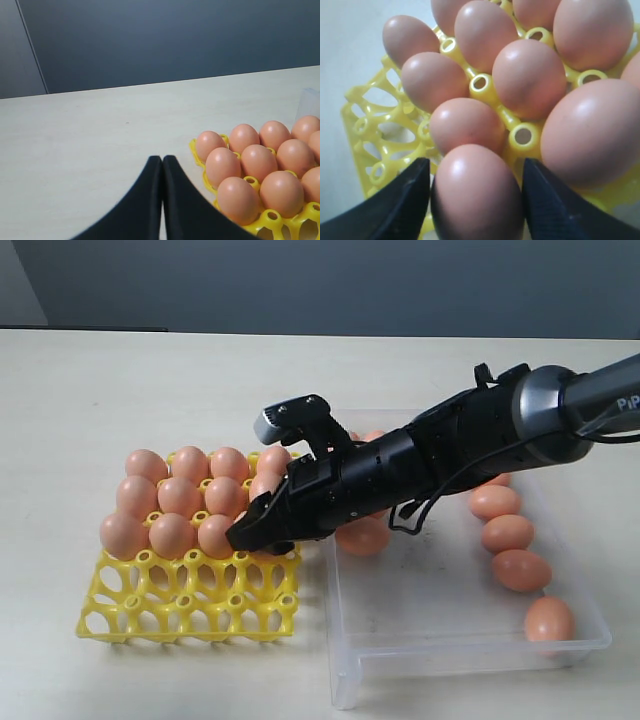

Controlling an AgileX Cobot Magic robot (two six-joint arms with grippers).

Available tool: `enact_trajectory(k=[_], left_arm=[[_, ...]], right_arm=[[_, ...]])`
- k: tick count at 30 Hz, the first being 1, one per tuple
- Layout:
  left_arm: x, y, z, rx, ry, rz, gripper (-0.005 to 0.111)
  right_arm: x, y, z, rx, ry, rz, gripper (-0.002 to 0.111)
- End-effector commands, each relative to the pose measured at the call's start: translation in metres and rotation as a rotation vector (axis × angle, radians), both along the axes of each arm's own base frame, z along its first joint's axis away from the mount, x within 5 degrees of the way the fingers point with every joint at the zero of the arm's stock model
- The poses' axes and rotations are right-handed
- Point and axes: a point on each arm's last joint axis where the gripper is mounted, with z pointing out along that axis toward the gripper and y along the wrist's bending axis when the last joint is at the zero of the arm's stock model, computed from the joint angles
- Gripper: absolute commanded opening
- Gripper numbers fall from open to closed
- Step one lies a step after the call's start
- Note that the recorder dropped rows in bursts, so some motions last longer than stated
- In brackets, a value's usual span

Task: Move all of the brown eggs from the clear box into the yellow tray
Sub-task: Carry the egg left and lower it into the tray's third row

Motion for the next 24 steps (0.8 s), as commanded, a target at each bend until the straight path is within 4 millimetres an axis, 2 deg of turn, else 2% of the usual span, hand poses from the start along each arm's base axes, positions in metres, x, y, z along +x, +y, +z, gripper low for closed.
enact_trajectory(k=[1,4,12,15,19,24], left_arm=[[0.000,-0.001,0.000,-0.001,-0.004,-0.010,0.000],[0.000,-0.001,0.000,-0.001,-0.004,-0.010,0.000],[0.000,-0.001,0.000,-0.001,-0.004,-0.010,0.000],[0.000,-0.001,0.000,-0.001,-0.004,-0.010,0.000],[0.000,-0.001,0.000,-0.001,-0.004,-0.010,0.000],[0.000,-0.001,0.000,-0.001,-0.004,-0.010,0.000]], right_arm=[[0.000,0.000,0.002,-0.005,-0.012,0.005,0.054],[0.002,-0.003,0.011,-0.016,-0.047,-0.005,0.054],[0.001,-0.013,0.066,-0.006,-0.234,-0.054,0.054],[0.000,-0.016,0.079,0.001,-0.275,-0.058,0.054],[-0.002,-0.017,0.081,-0.003,-0.261,-0.063,0.054],[-0.007,-0.023,0.071,-0.111,-0.176,-0.049,0.054]])
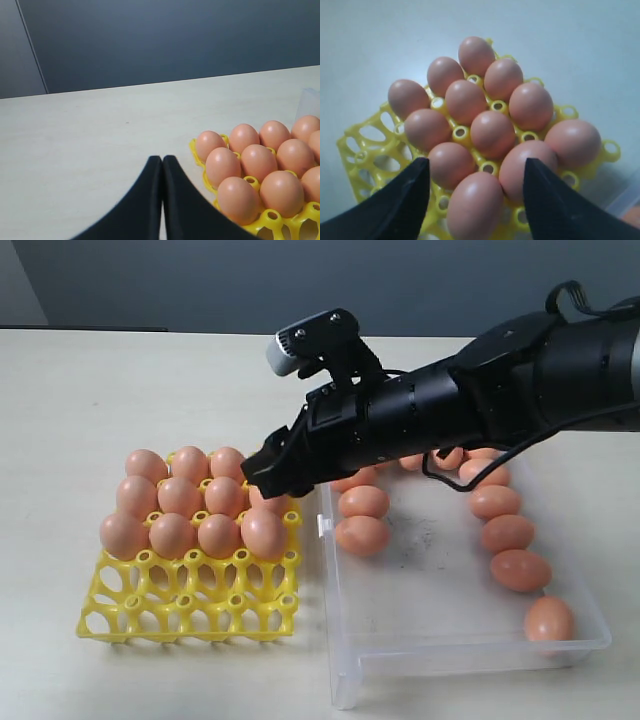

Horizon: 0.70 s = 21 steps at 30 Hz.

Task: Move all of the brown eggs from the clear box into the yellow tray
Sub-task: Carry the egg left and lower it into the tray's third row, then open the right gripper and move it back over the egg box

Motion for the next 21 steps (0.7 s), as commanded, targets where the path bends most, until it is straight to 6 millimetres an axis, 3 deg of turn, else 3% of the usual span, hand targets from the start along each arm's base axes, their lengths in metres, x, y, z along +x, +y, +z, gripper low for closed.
enact_trajectory(k=[1,13,21], left_arm=[[0.000,-0.001,0.000,-0.001,-0.004,-0.010,0.000],[0.000,-0.001,0.000,-0.001,-0.004,-0.010,0.000],[0.000,-0.001,0.000,-0.001,-0.004,-0.010,0.000]], right_arm=[[-0.004,-0.006,-0.005,-0.087,0.061,0.004,0.054],[-0.007,-0.002,-0.042,-0.153,0.235,0.040,0.048],[-0.004,0.001,-0.054,-0.153,0.266,0.006,0.043]])
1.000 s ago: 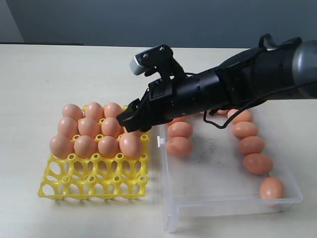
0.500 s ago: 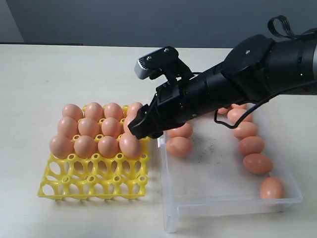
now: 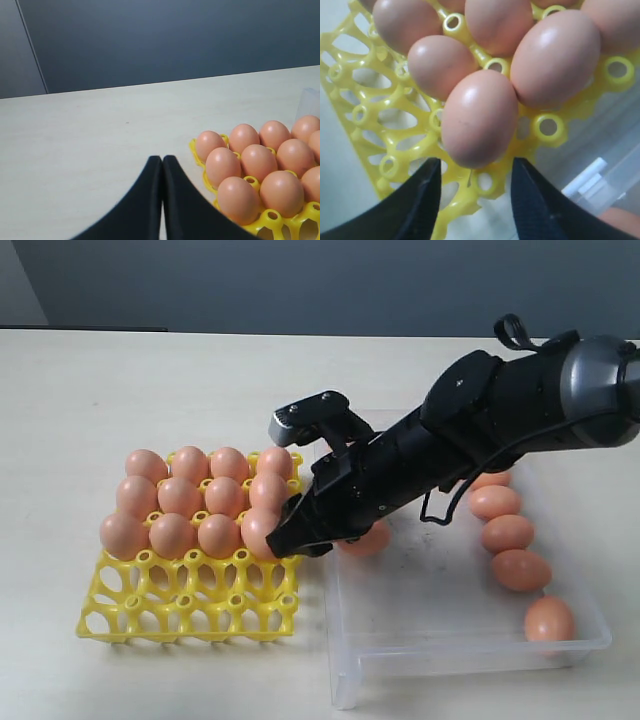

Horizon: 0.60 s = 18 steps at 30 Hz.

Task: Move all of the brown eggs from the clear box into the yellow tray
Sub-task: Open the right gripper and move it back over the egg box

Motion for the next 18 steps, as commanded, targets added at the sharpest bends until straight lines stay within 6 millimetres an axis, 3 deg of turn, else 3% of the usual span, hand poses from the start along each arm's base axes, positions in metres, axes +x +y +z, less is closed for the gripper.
enact_trajectory(k=[1,7,13,18], left_arm=[[0.000,-0.001,0.000,-0.001,-0.004,-0.010,0.000],[0.000,-0.001,0.000,-0.001,-0.004,-0.010,0.000],[0.000,-0.001,0.000,-0.001,-0.004,-0.010,0.000],[0.000,-0.001,0.000,-0.001,-0.004,-0.010,0.000]], right_arm=[[0.000,0.003,-0.004,0.003,0.012,-0.008,0.043],[-0.003,0.010,-0.007,-0.017,-0.020,0.000,0.041],[0.000,0.010,-0.025,-0.051,0.004,-0.027,0.026],[-0.002,0.010,-0.027,-0.058,0.015,-0.011,0.026]])
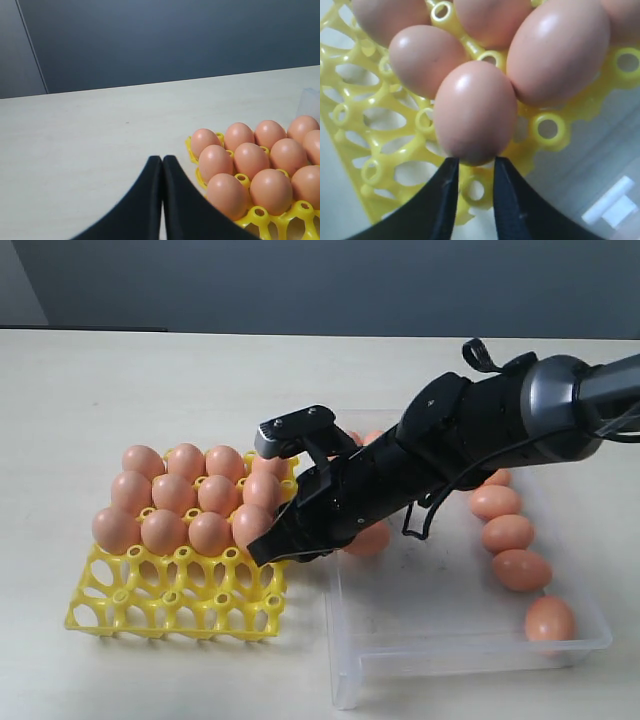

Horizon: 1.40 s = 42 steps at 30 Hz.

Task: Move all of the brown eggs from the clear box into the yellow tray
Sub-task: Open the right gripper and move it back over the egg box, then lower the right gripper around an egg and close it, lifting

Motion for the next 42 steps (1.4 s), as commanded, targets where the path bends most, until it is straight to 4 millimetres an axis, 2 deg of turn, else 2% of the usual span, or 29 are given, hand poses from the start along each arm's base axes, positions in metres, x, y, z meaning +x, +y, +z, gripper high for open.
enact_trajectory(k=[1,4,7,8,9,10,11,12,14,16,18,20,22,24,27,29,42], left_arm=[[0.000,-0.001,0.000,-0.001,-0.004,-0.010,0.000],[0.000,-0.001,0.000,-0.001,-0.004,-0.010,0.000],[0.000,-0.001,0.000,-0.001,-0.004,-0.010,0.000],[0.000,-0.001,0.000,-0.001,-0.004,-0.010,0.000],[0.000,-0.001,0.000,-0.001,-0.004,-0.010,0.000],[0.000,-0.001,0.000,-0.001,-0.004,-0.010,0.000],[0.000,-0.001,0.000,-0.001,-0.004,-0.010,0.000],[0.000,-0.001,0.000,-0.001,-0.004,-0.010,0.000],[0.000,-0.001,0.000,-0.001,-0.004,-0.010,0.000],[0.000,-0.001,0.000,-0.001,-0.004,-0.010,0.000],[0.000,-0.001,0.000,-0.001,-0.004,-0.010,0.000],[0.000,-0.001,0.000,-0.001,-0.004,-0.010,0.000],[0.000,-0.001,0.000,-0.001,-0.004,-0.010,0.000],[0.000,-0.001,0.000,-0.001,-0.004,-0.010,0.000],[0.000,-0.001,0.000,-0.001,-0.004,-0.010,0.000],[0.000,-0.001,0.000,-0.001,-0.004,-0.010,0.000],[0.000,-0.001,0.000,-0.001,-0.004,-0.010,0.000]], right_arm=[[-0.002,-0.003,-0.009,-0.040,0.011,0.036,0.026],[-0.005,-0.006,-0.005,-0.073,0.017,0.073,0.026],[-0.006,-0.013,0.011,-0.113,-0.029,0.083,0.026],[-0.007,-0.019,0.029,-0.144,-0.086,0.074,0.026],[-0.008,-0.022,0.037,-0.155,-0.107,0.071,0.026],[-0.010,-0.029,0.057,-0.169,-0.164,0.045,0.026],[-0.011,-0.032,0.065,-0.163,-0.185,0.031,0.026],[-0.014,-0.034,0.081,-0.128,-0.218,0.009,0.026],[-0.017,-0.039,0.096,-0.120,-0.266,0.020,0.026],[-0.015,-0.053,0.099,-0.198,-0.271,-0.024,0.026],[-0.006,-0.073,0.094,-0.320,-0.226,-0.145,0.026],[0.008,-0.106,0.079,-0.505,-0.139,-0.272,0.026],[0.019,-0.123,0.064,-0.576,-0.086,-0.299,0.026],[0.026,-0.132,0.053,-0.623,-0.059,-0.304,0.036],[0.029,-0.136,0.046,-0.669,-0.057,-0.285,0.052],[0.030,-0.139,0.041,-0.714,-0.062,-0.259,0.056],[0.039,-0.141,-0.009,-0.850,0.018,-0.163,0.055]])
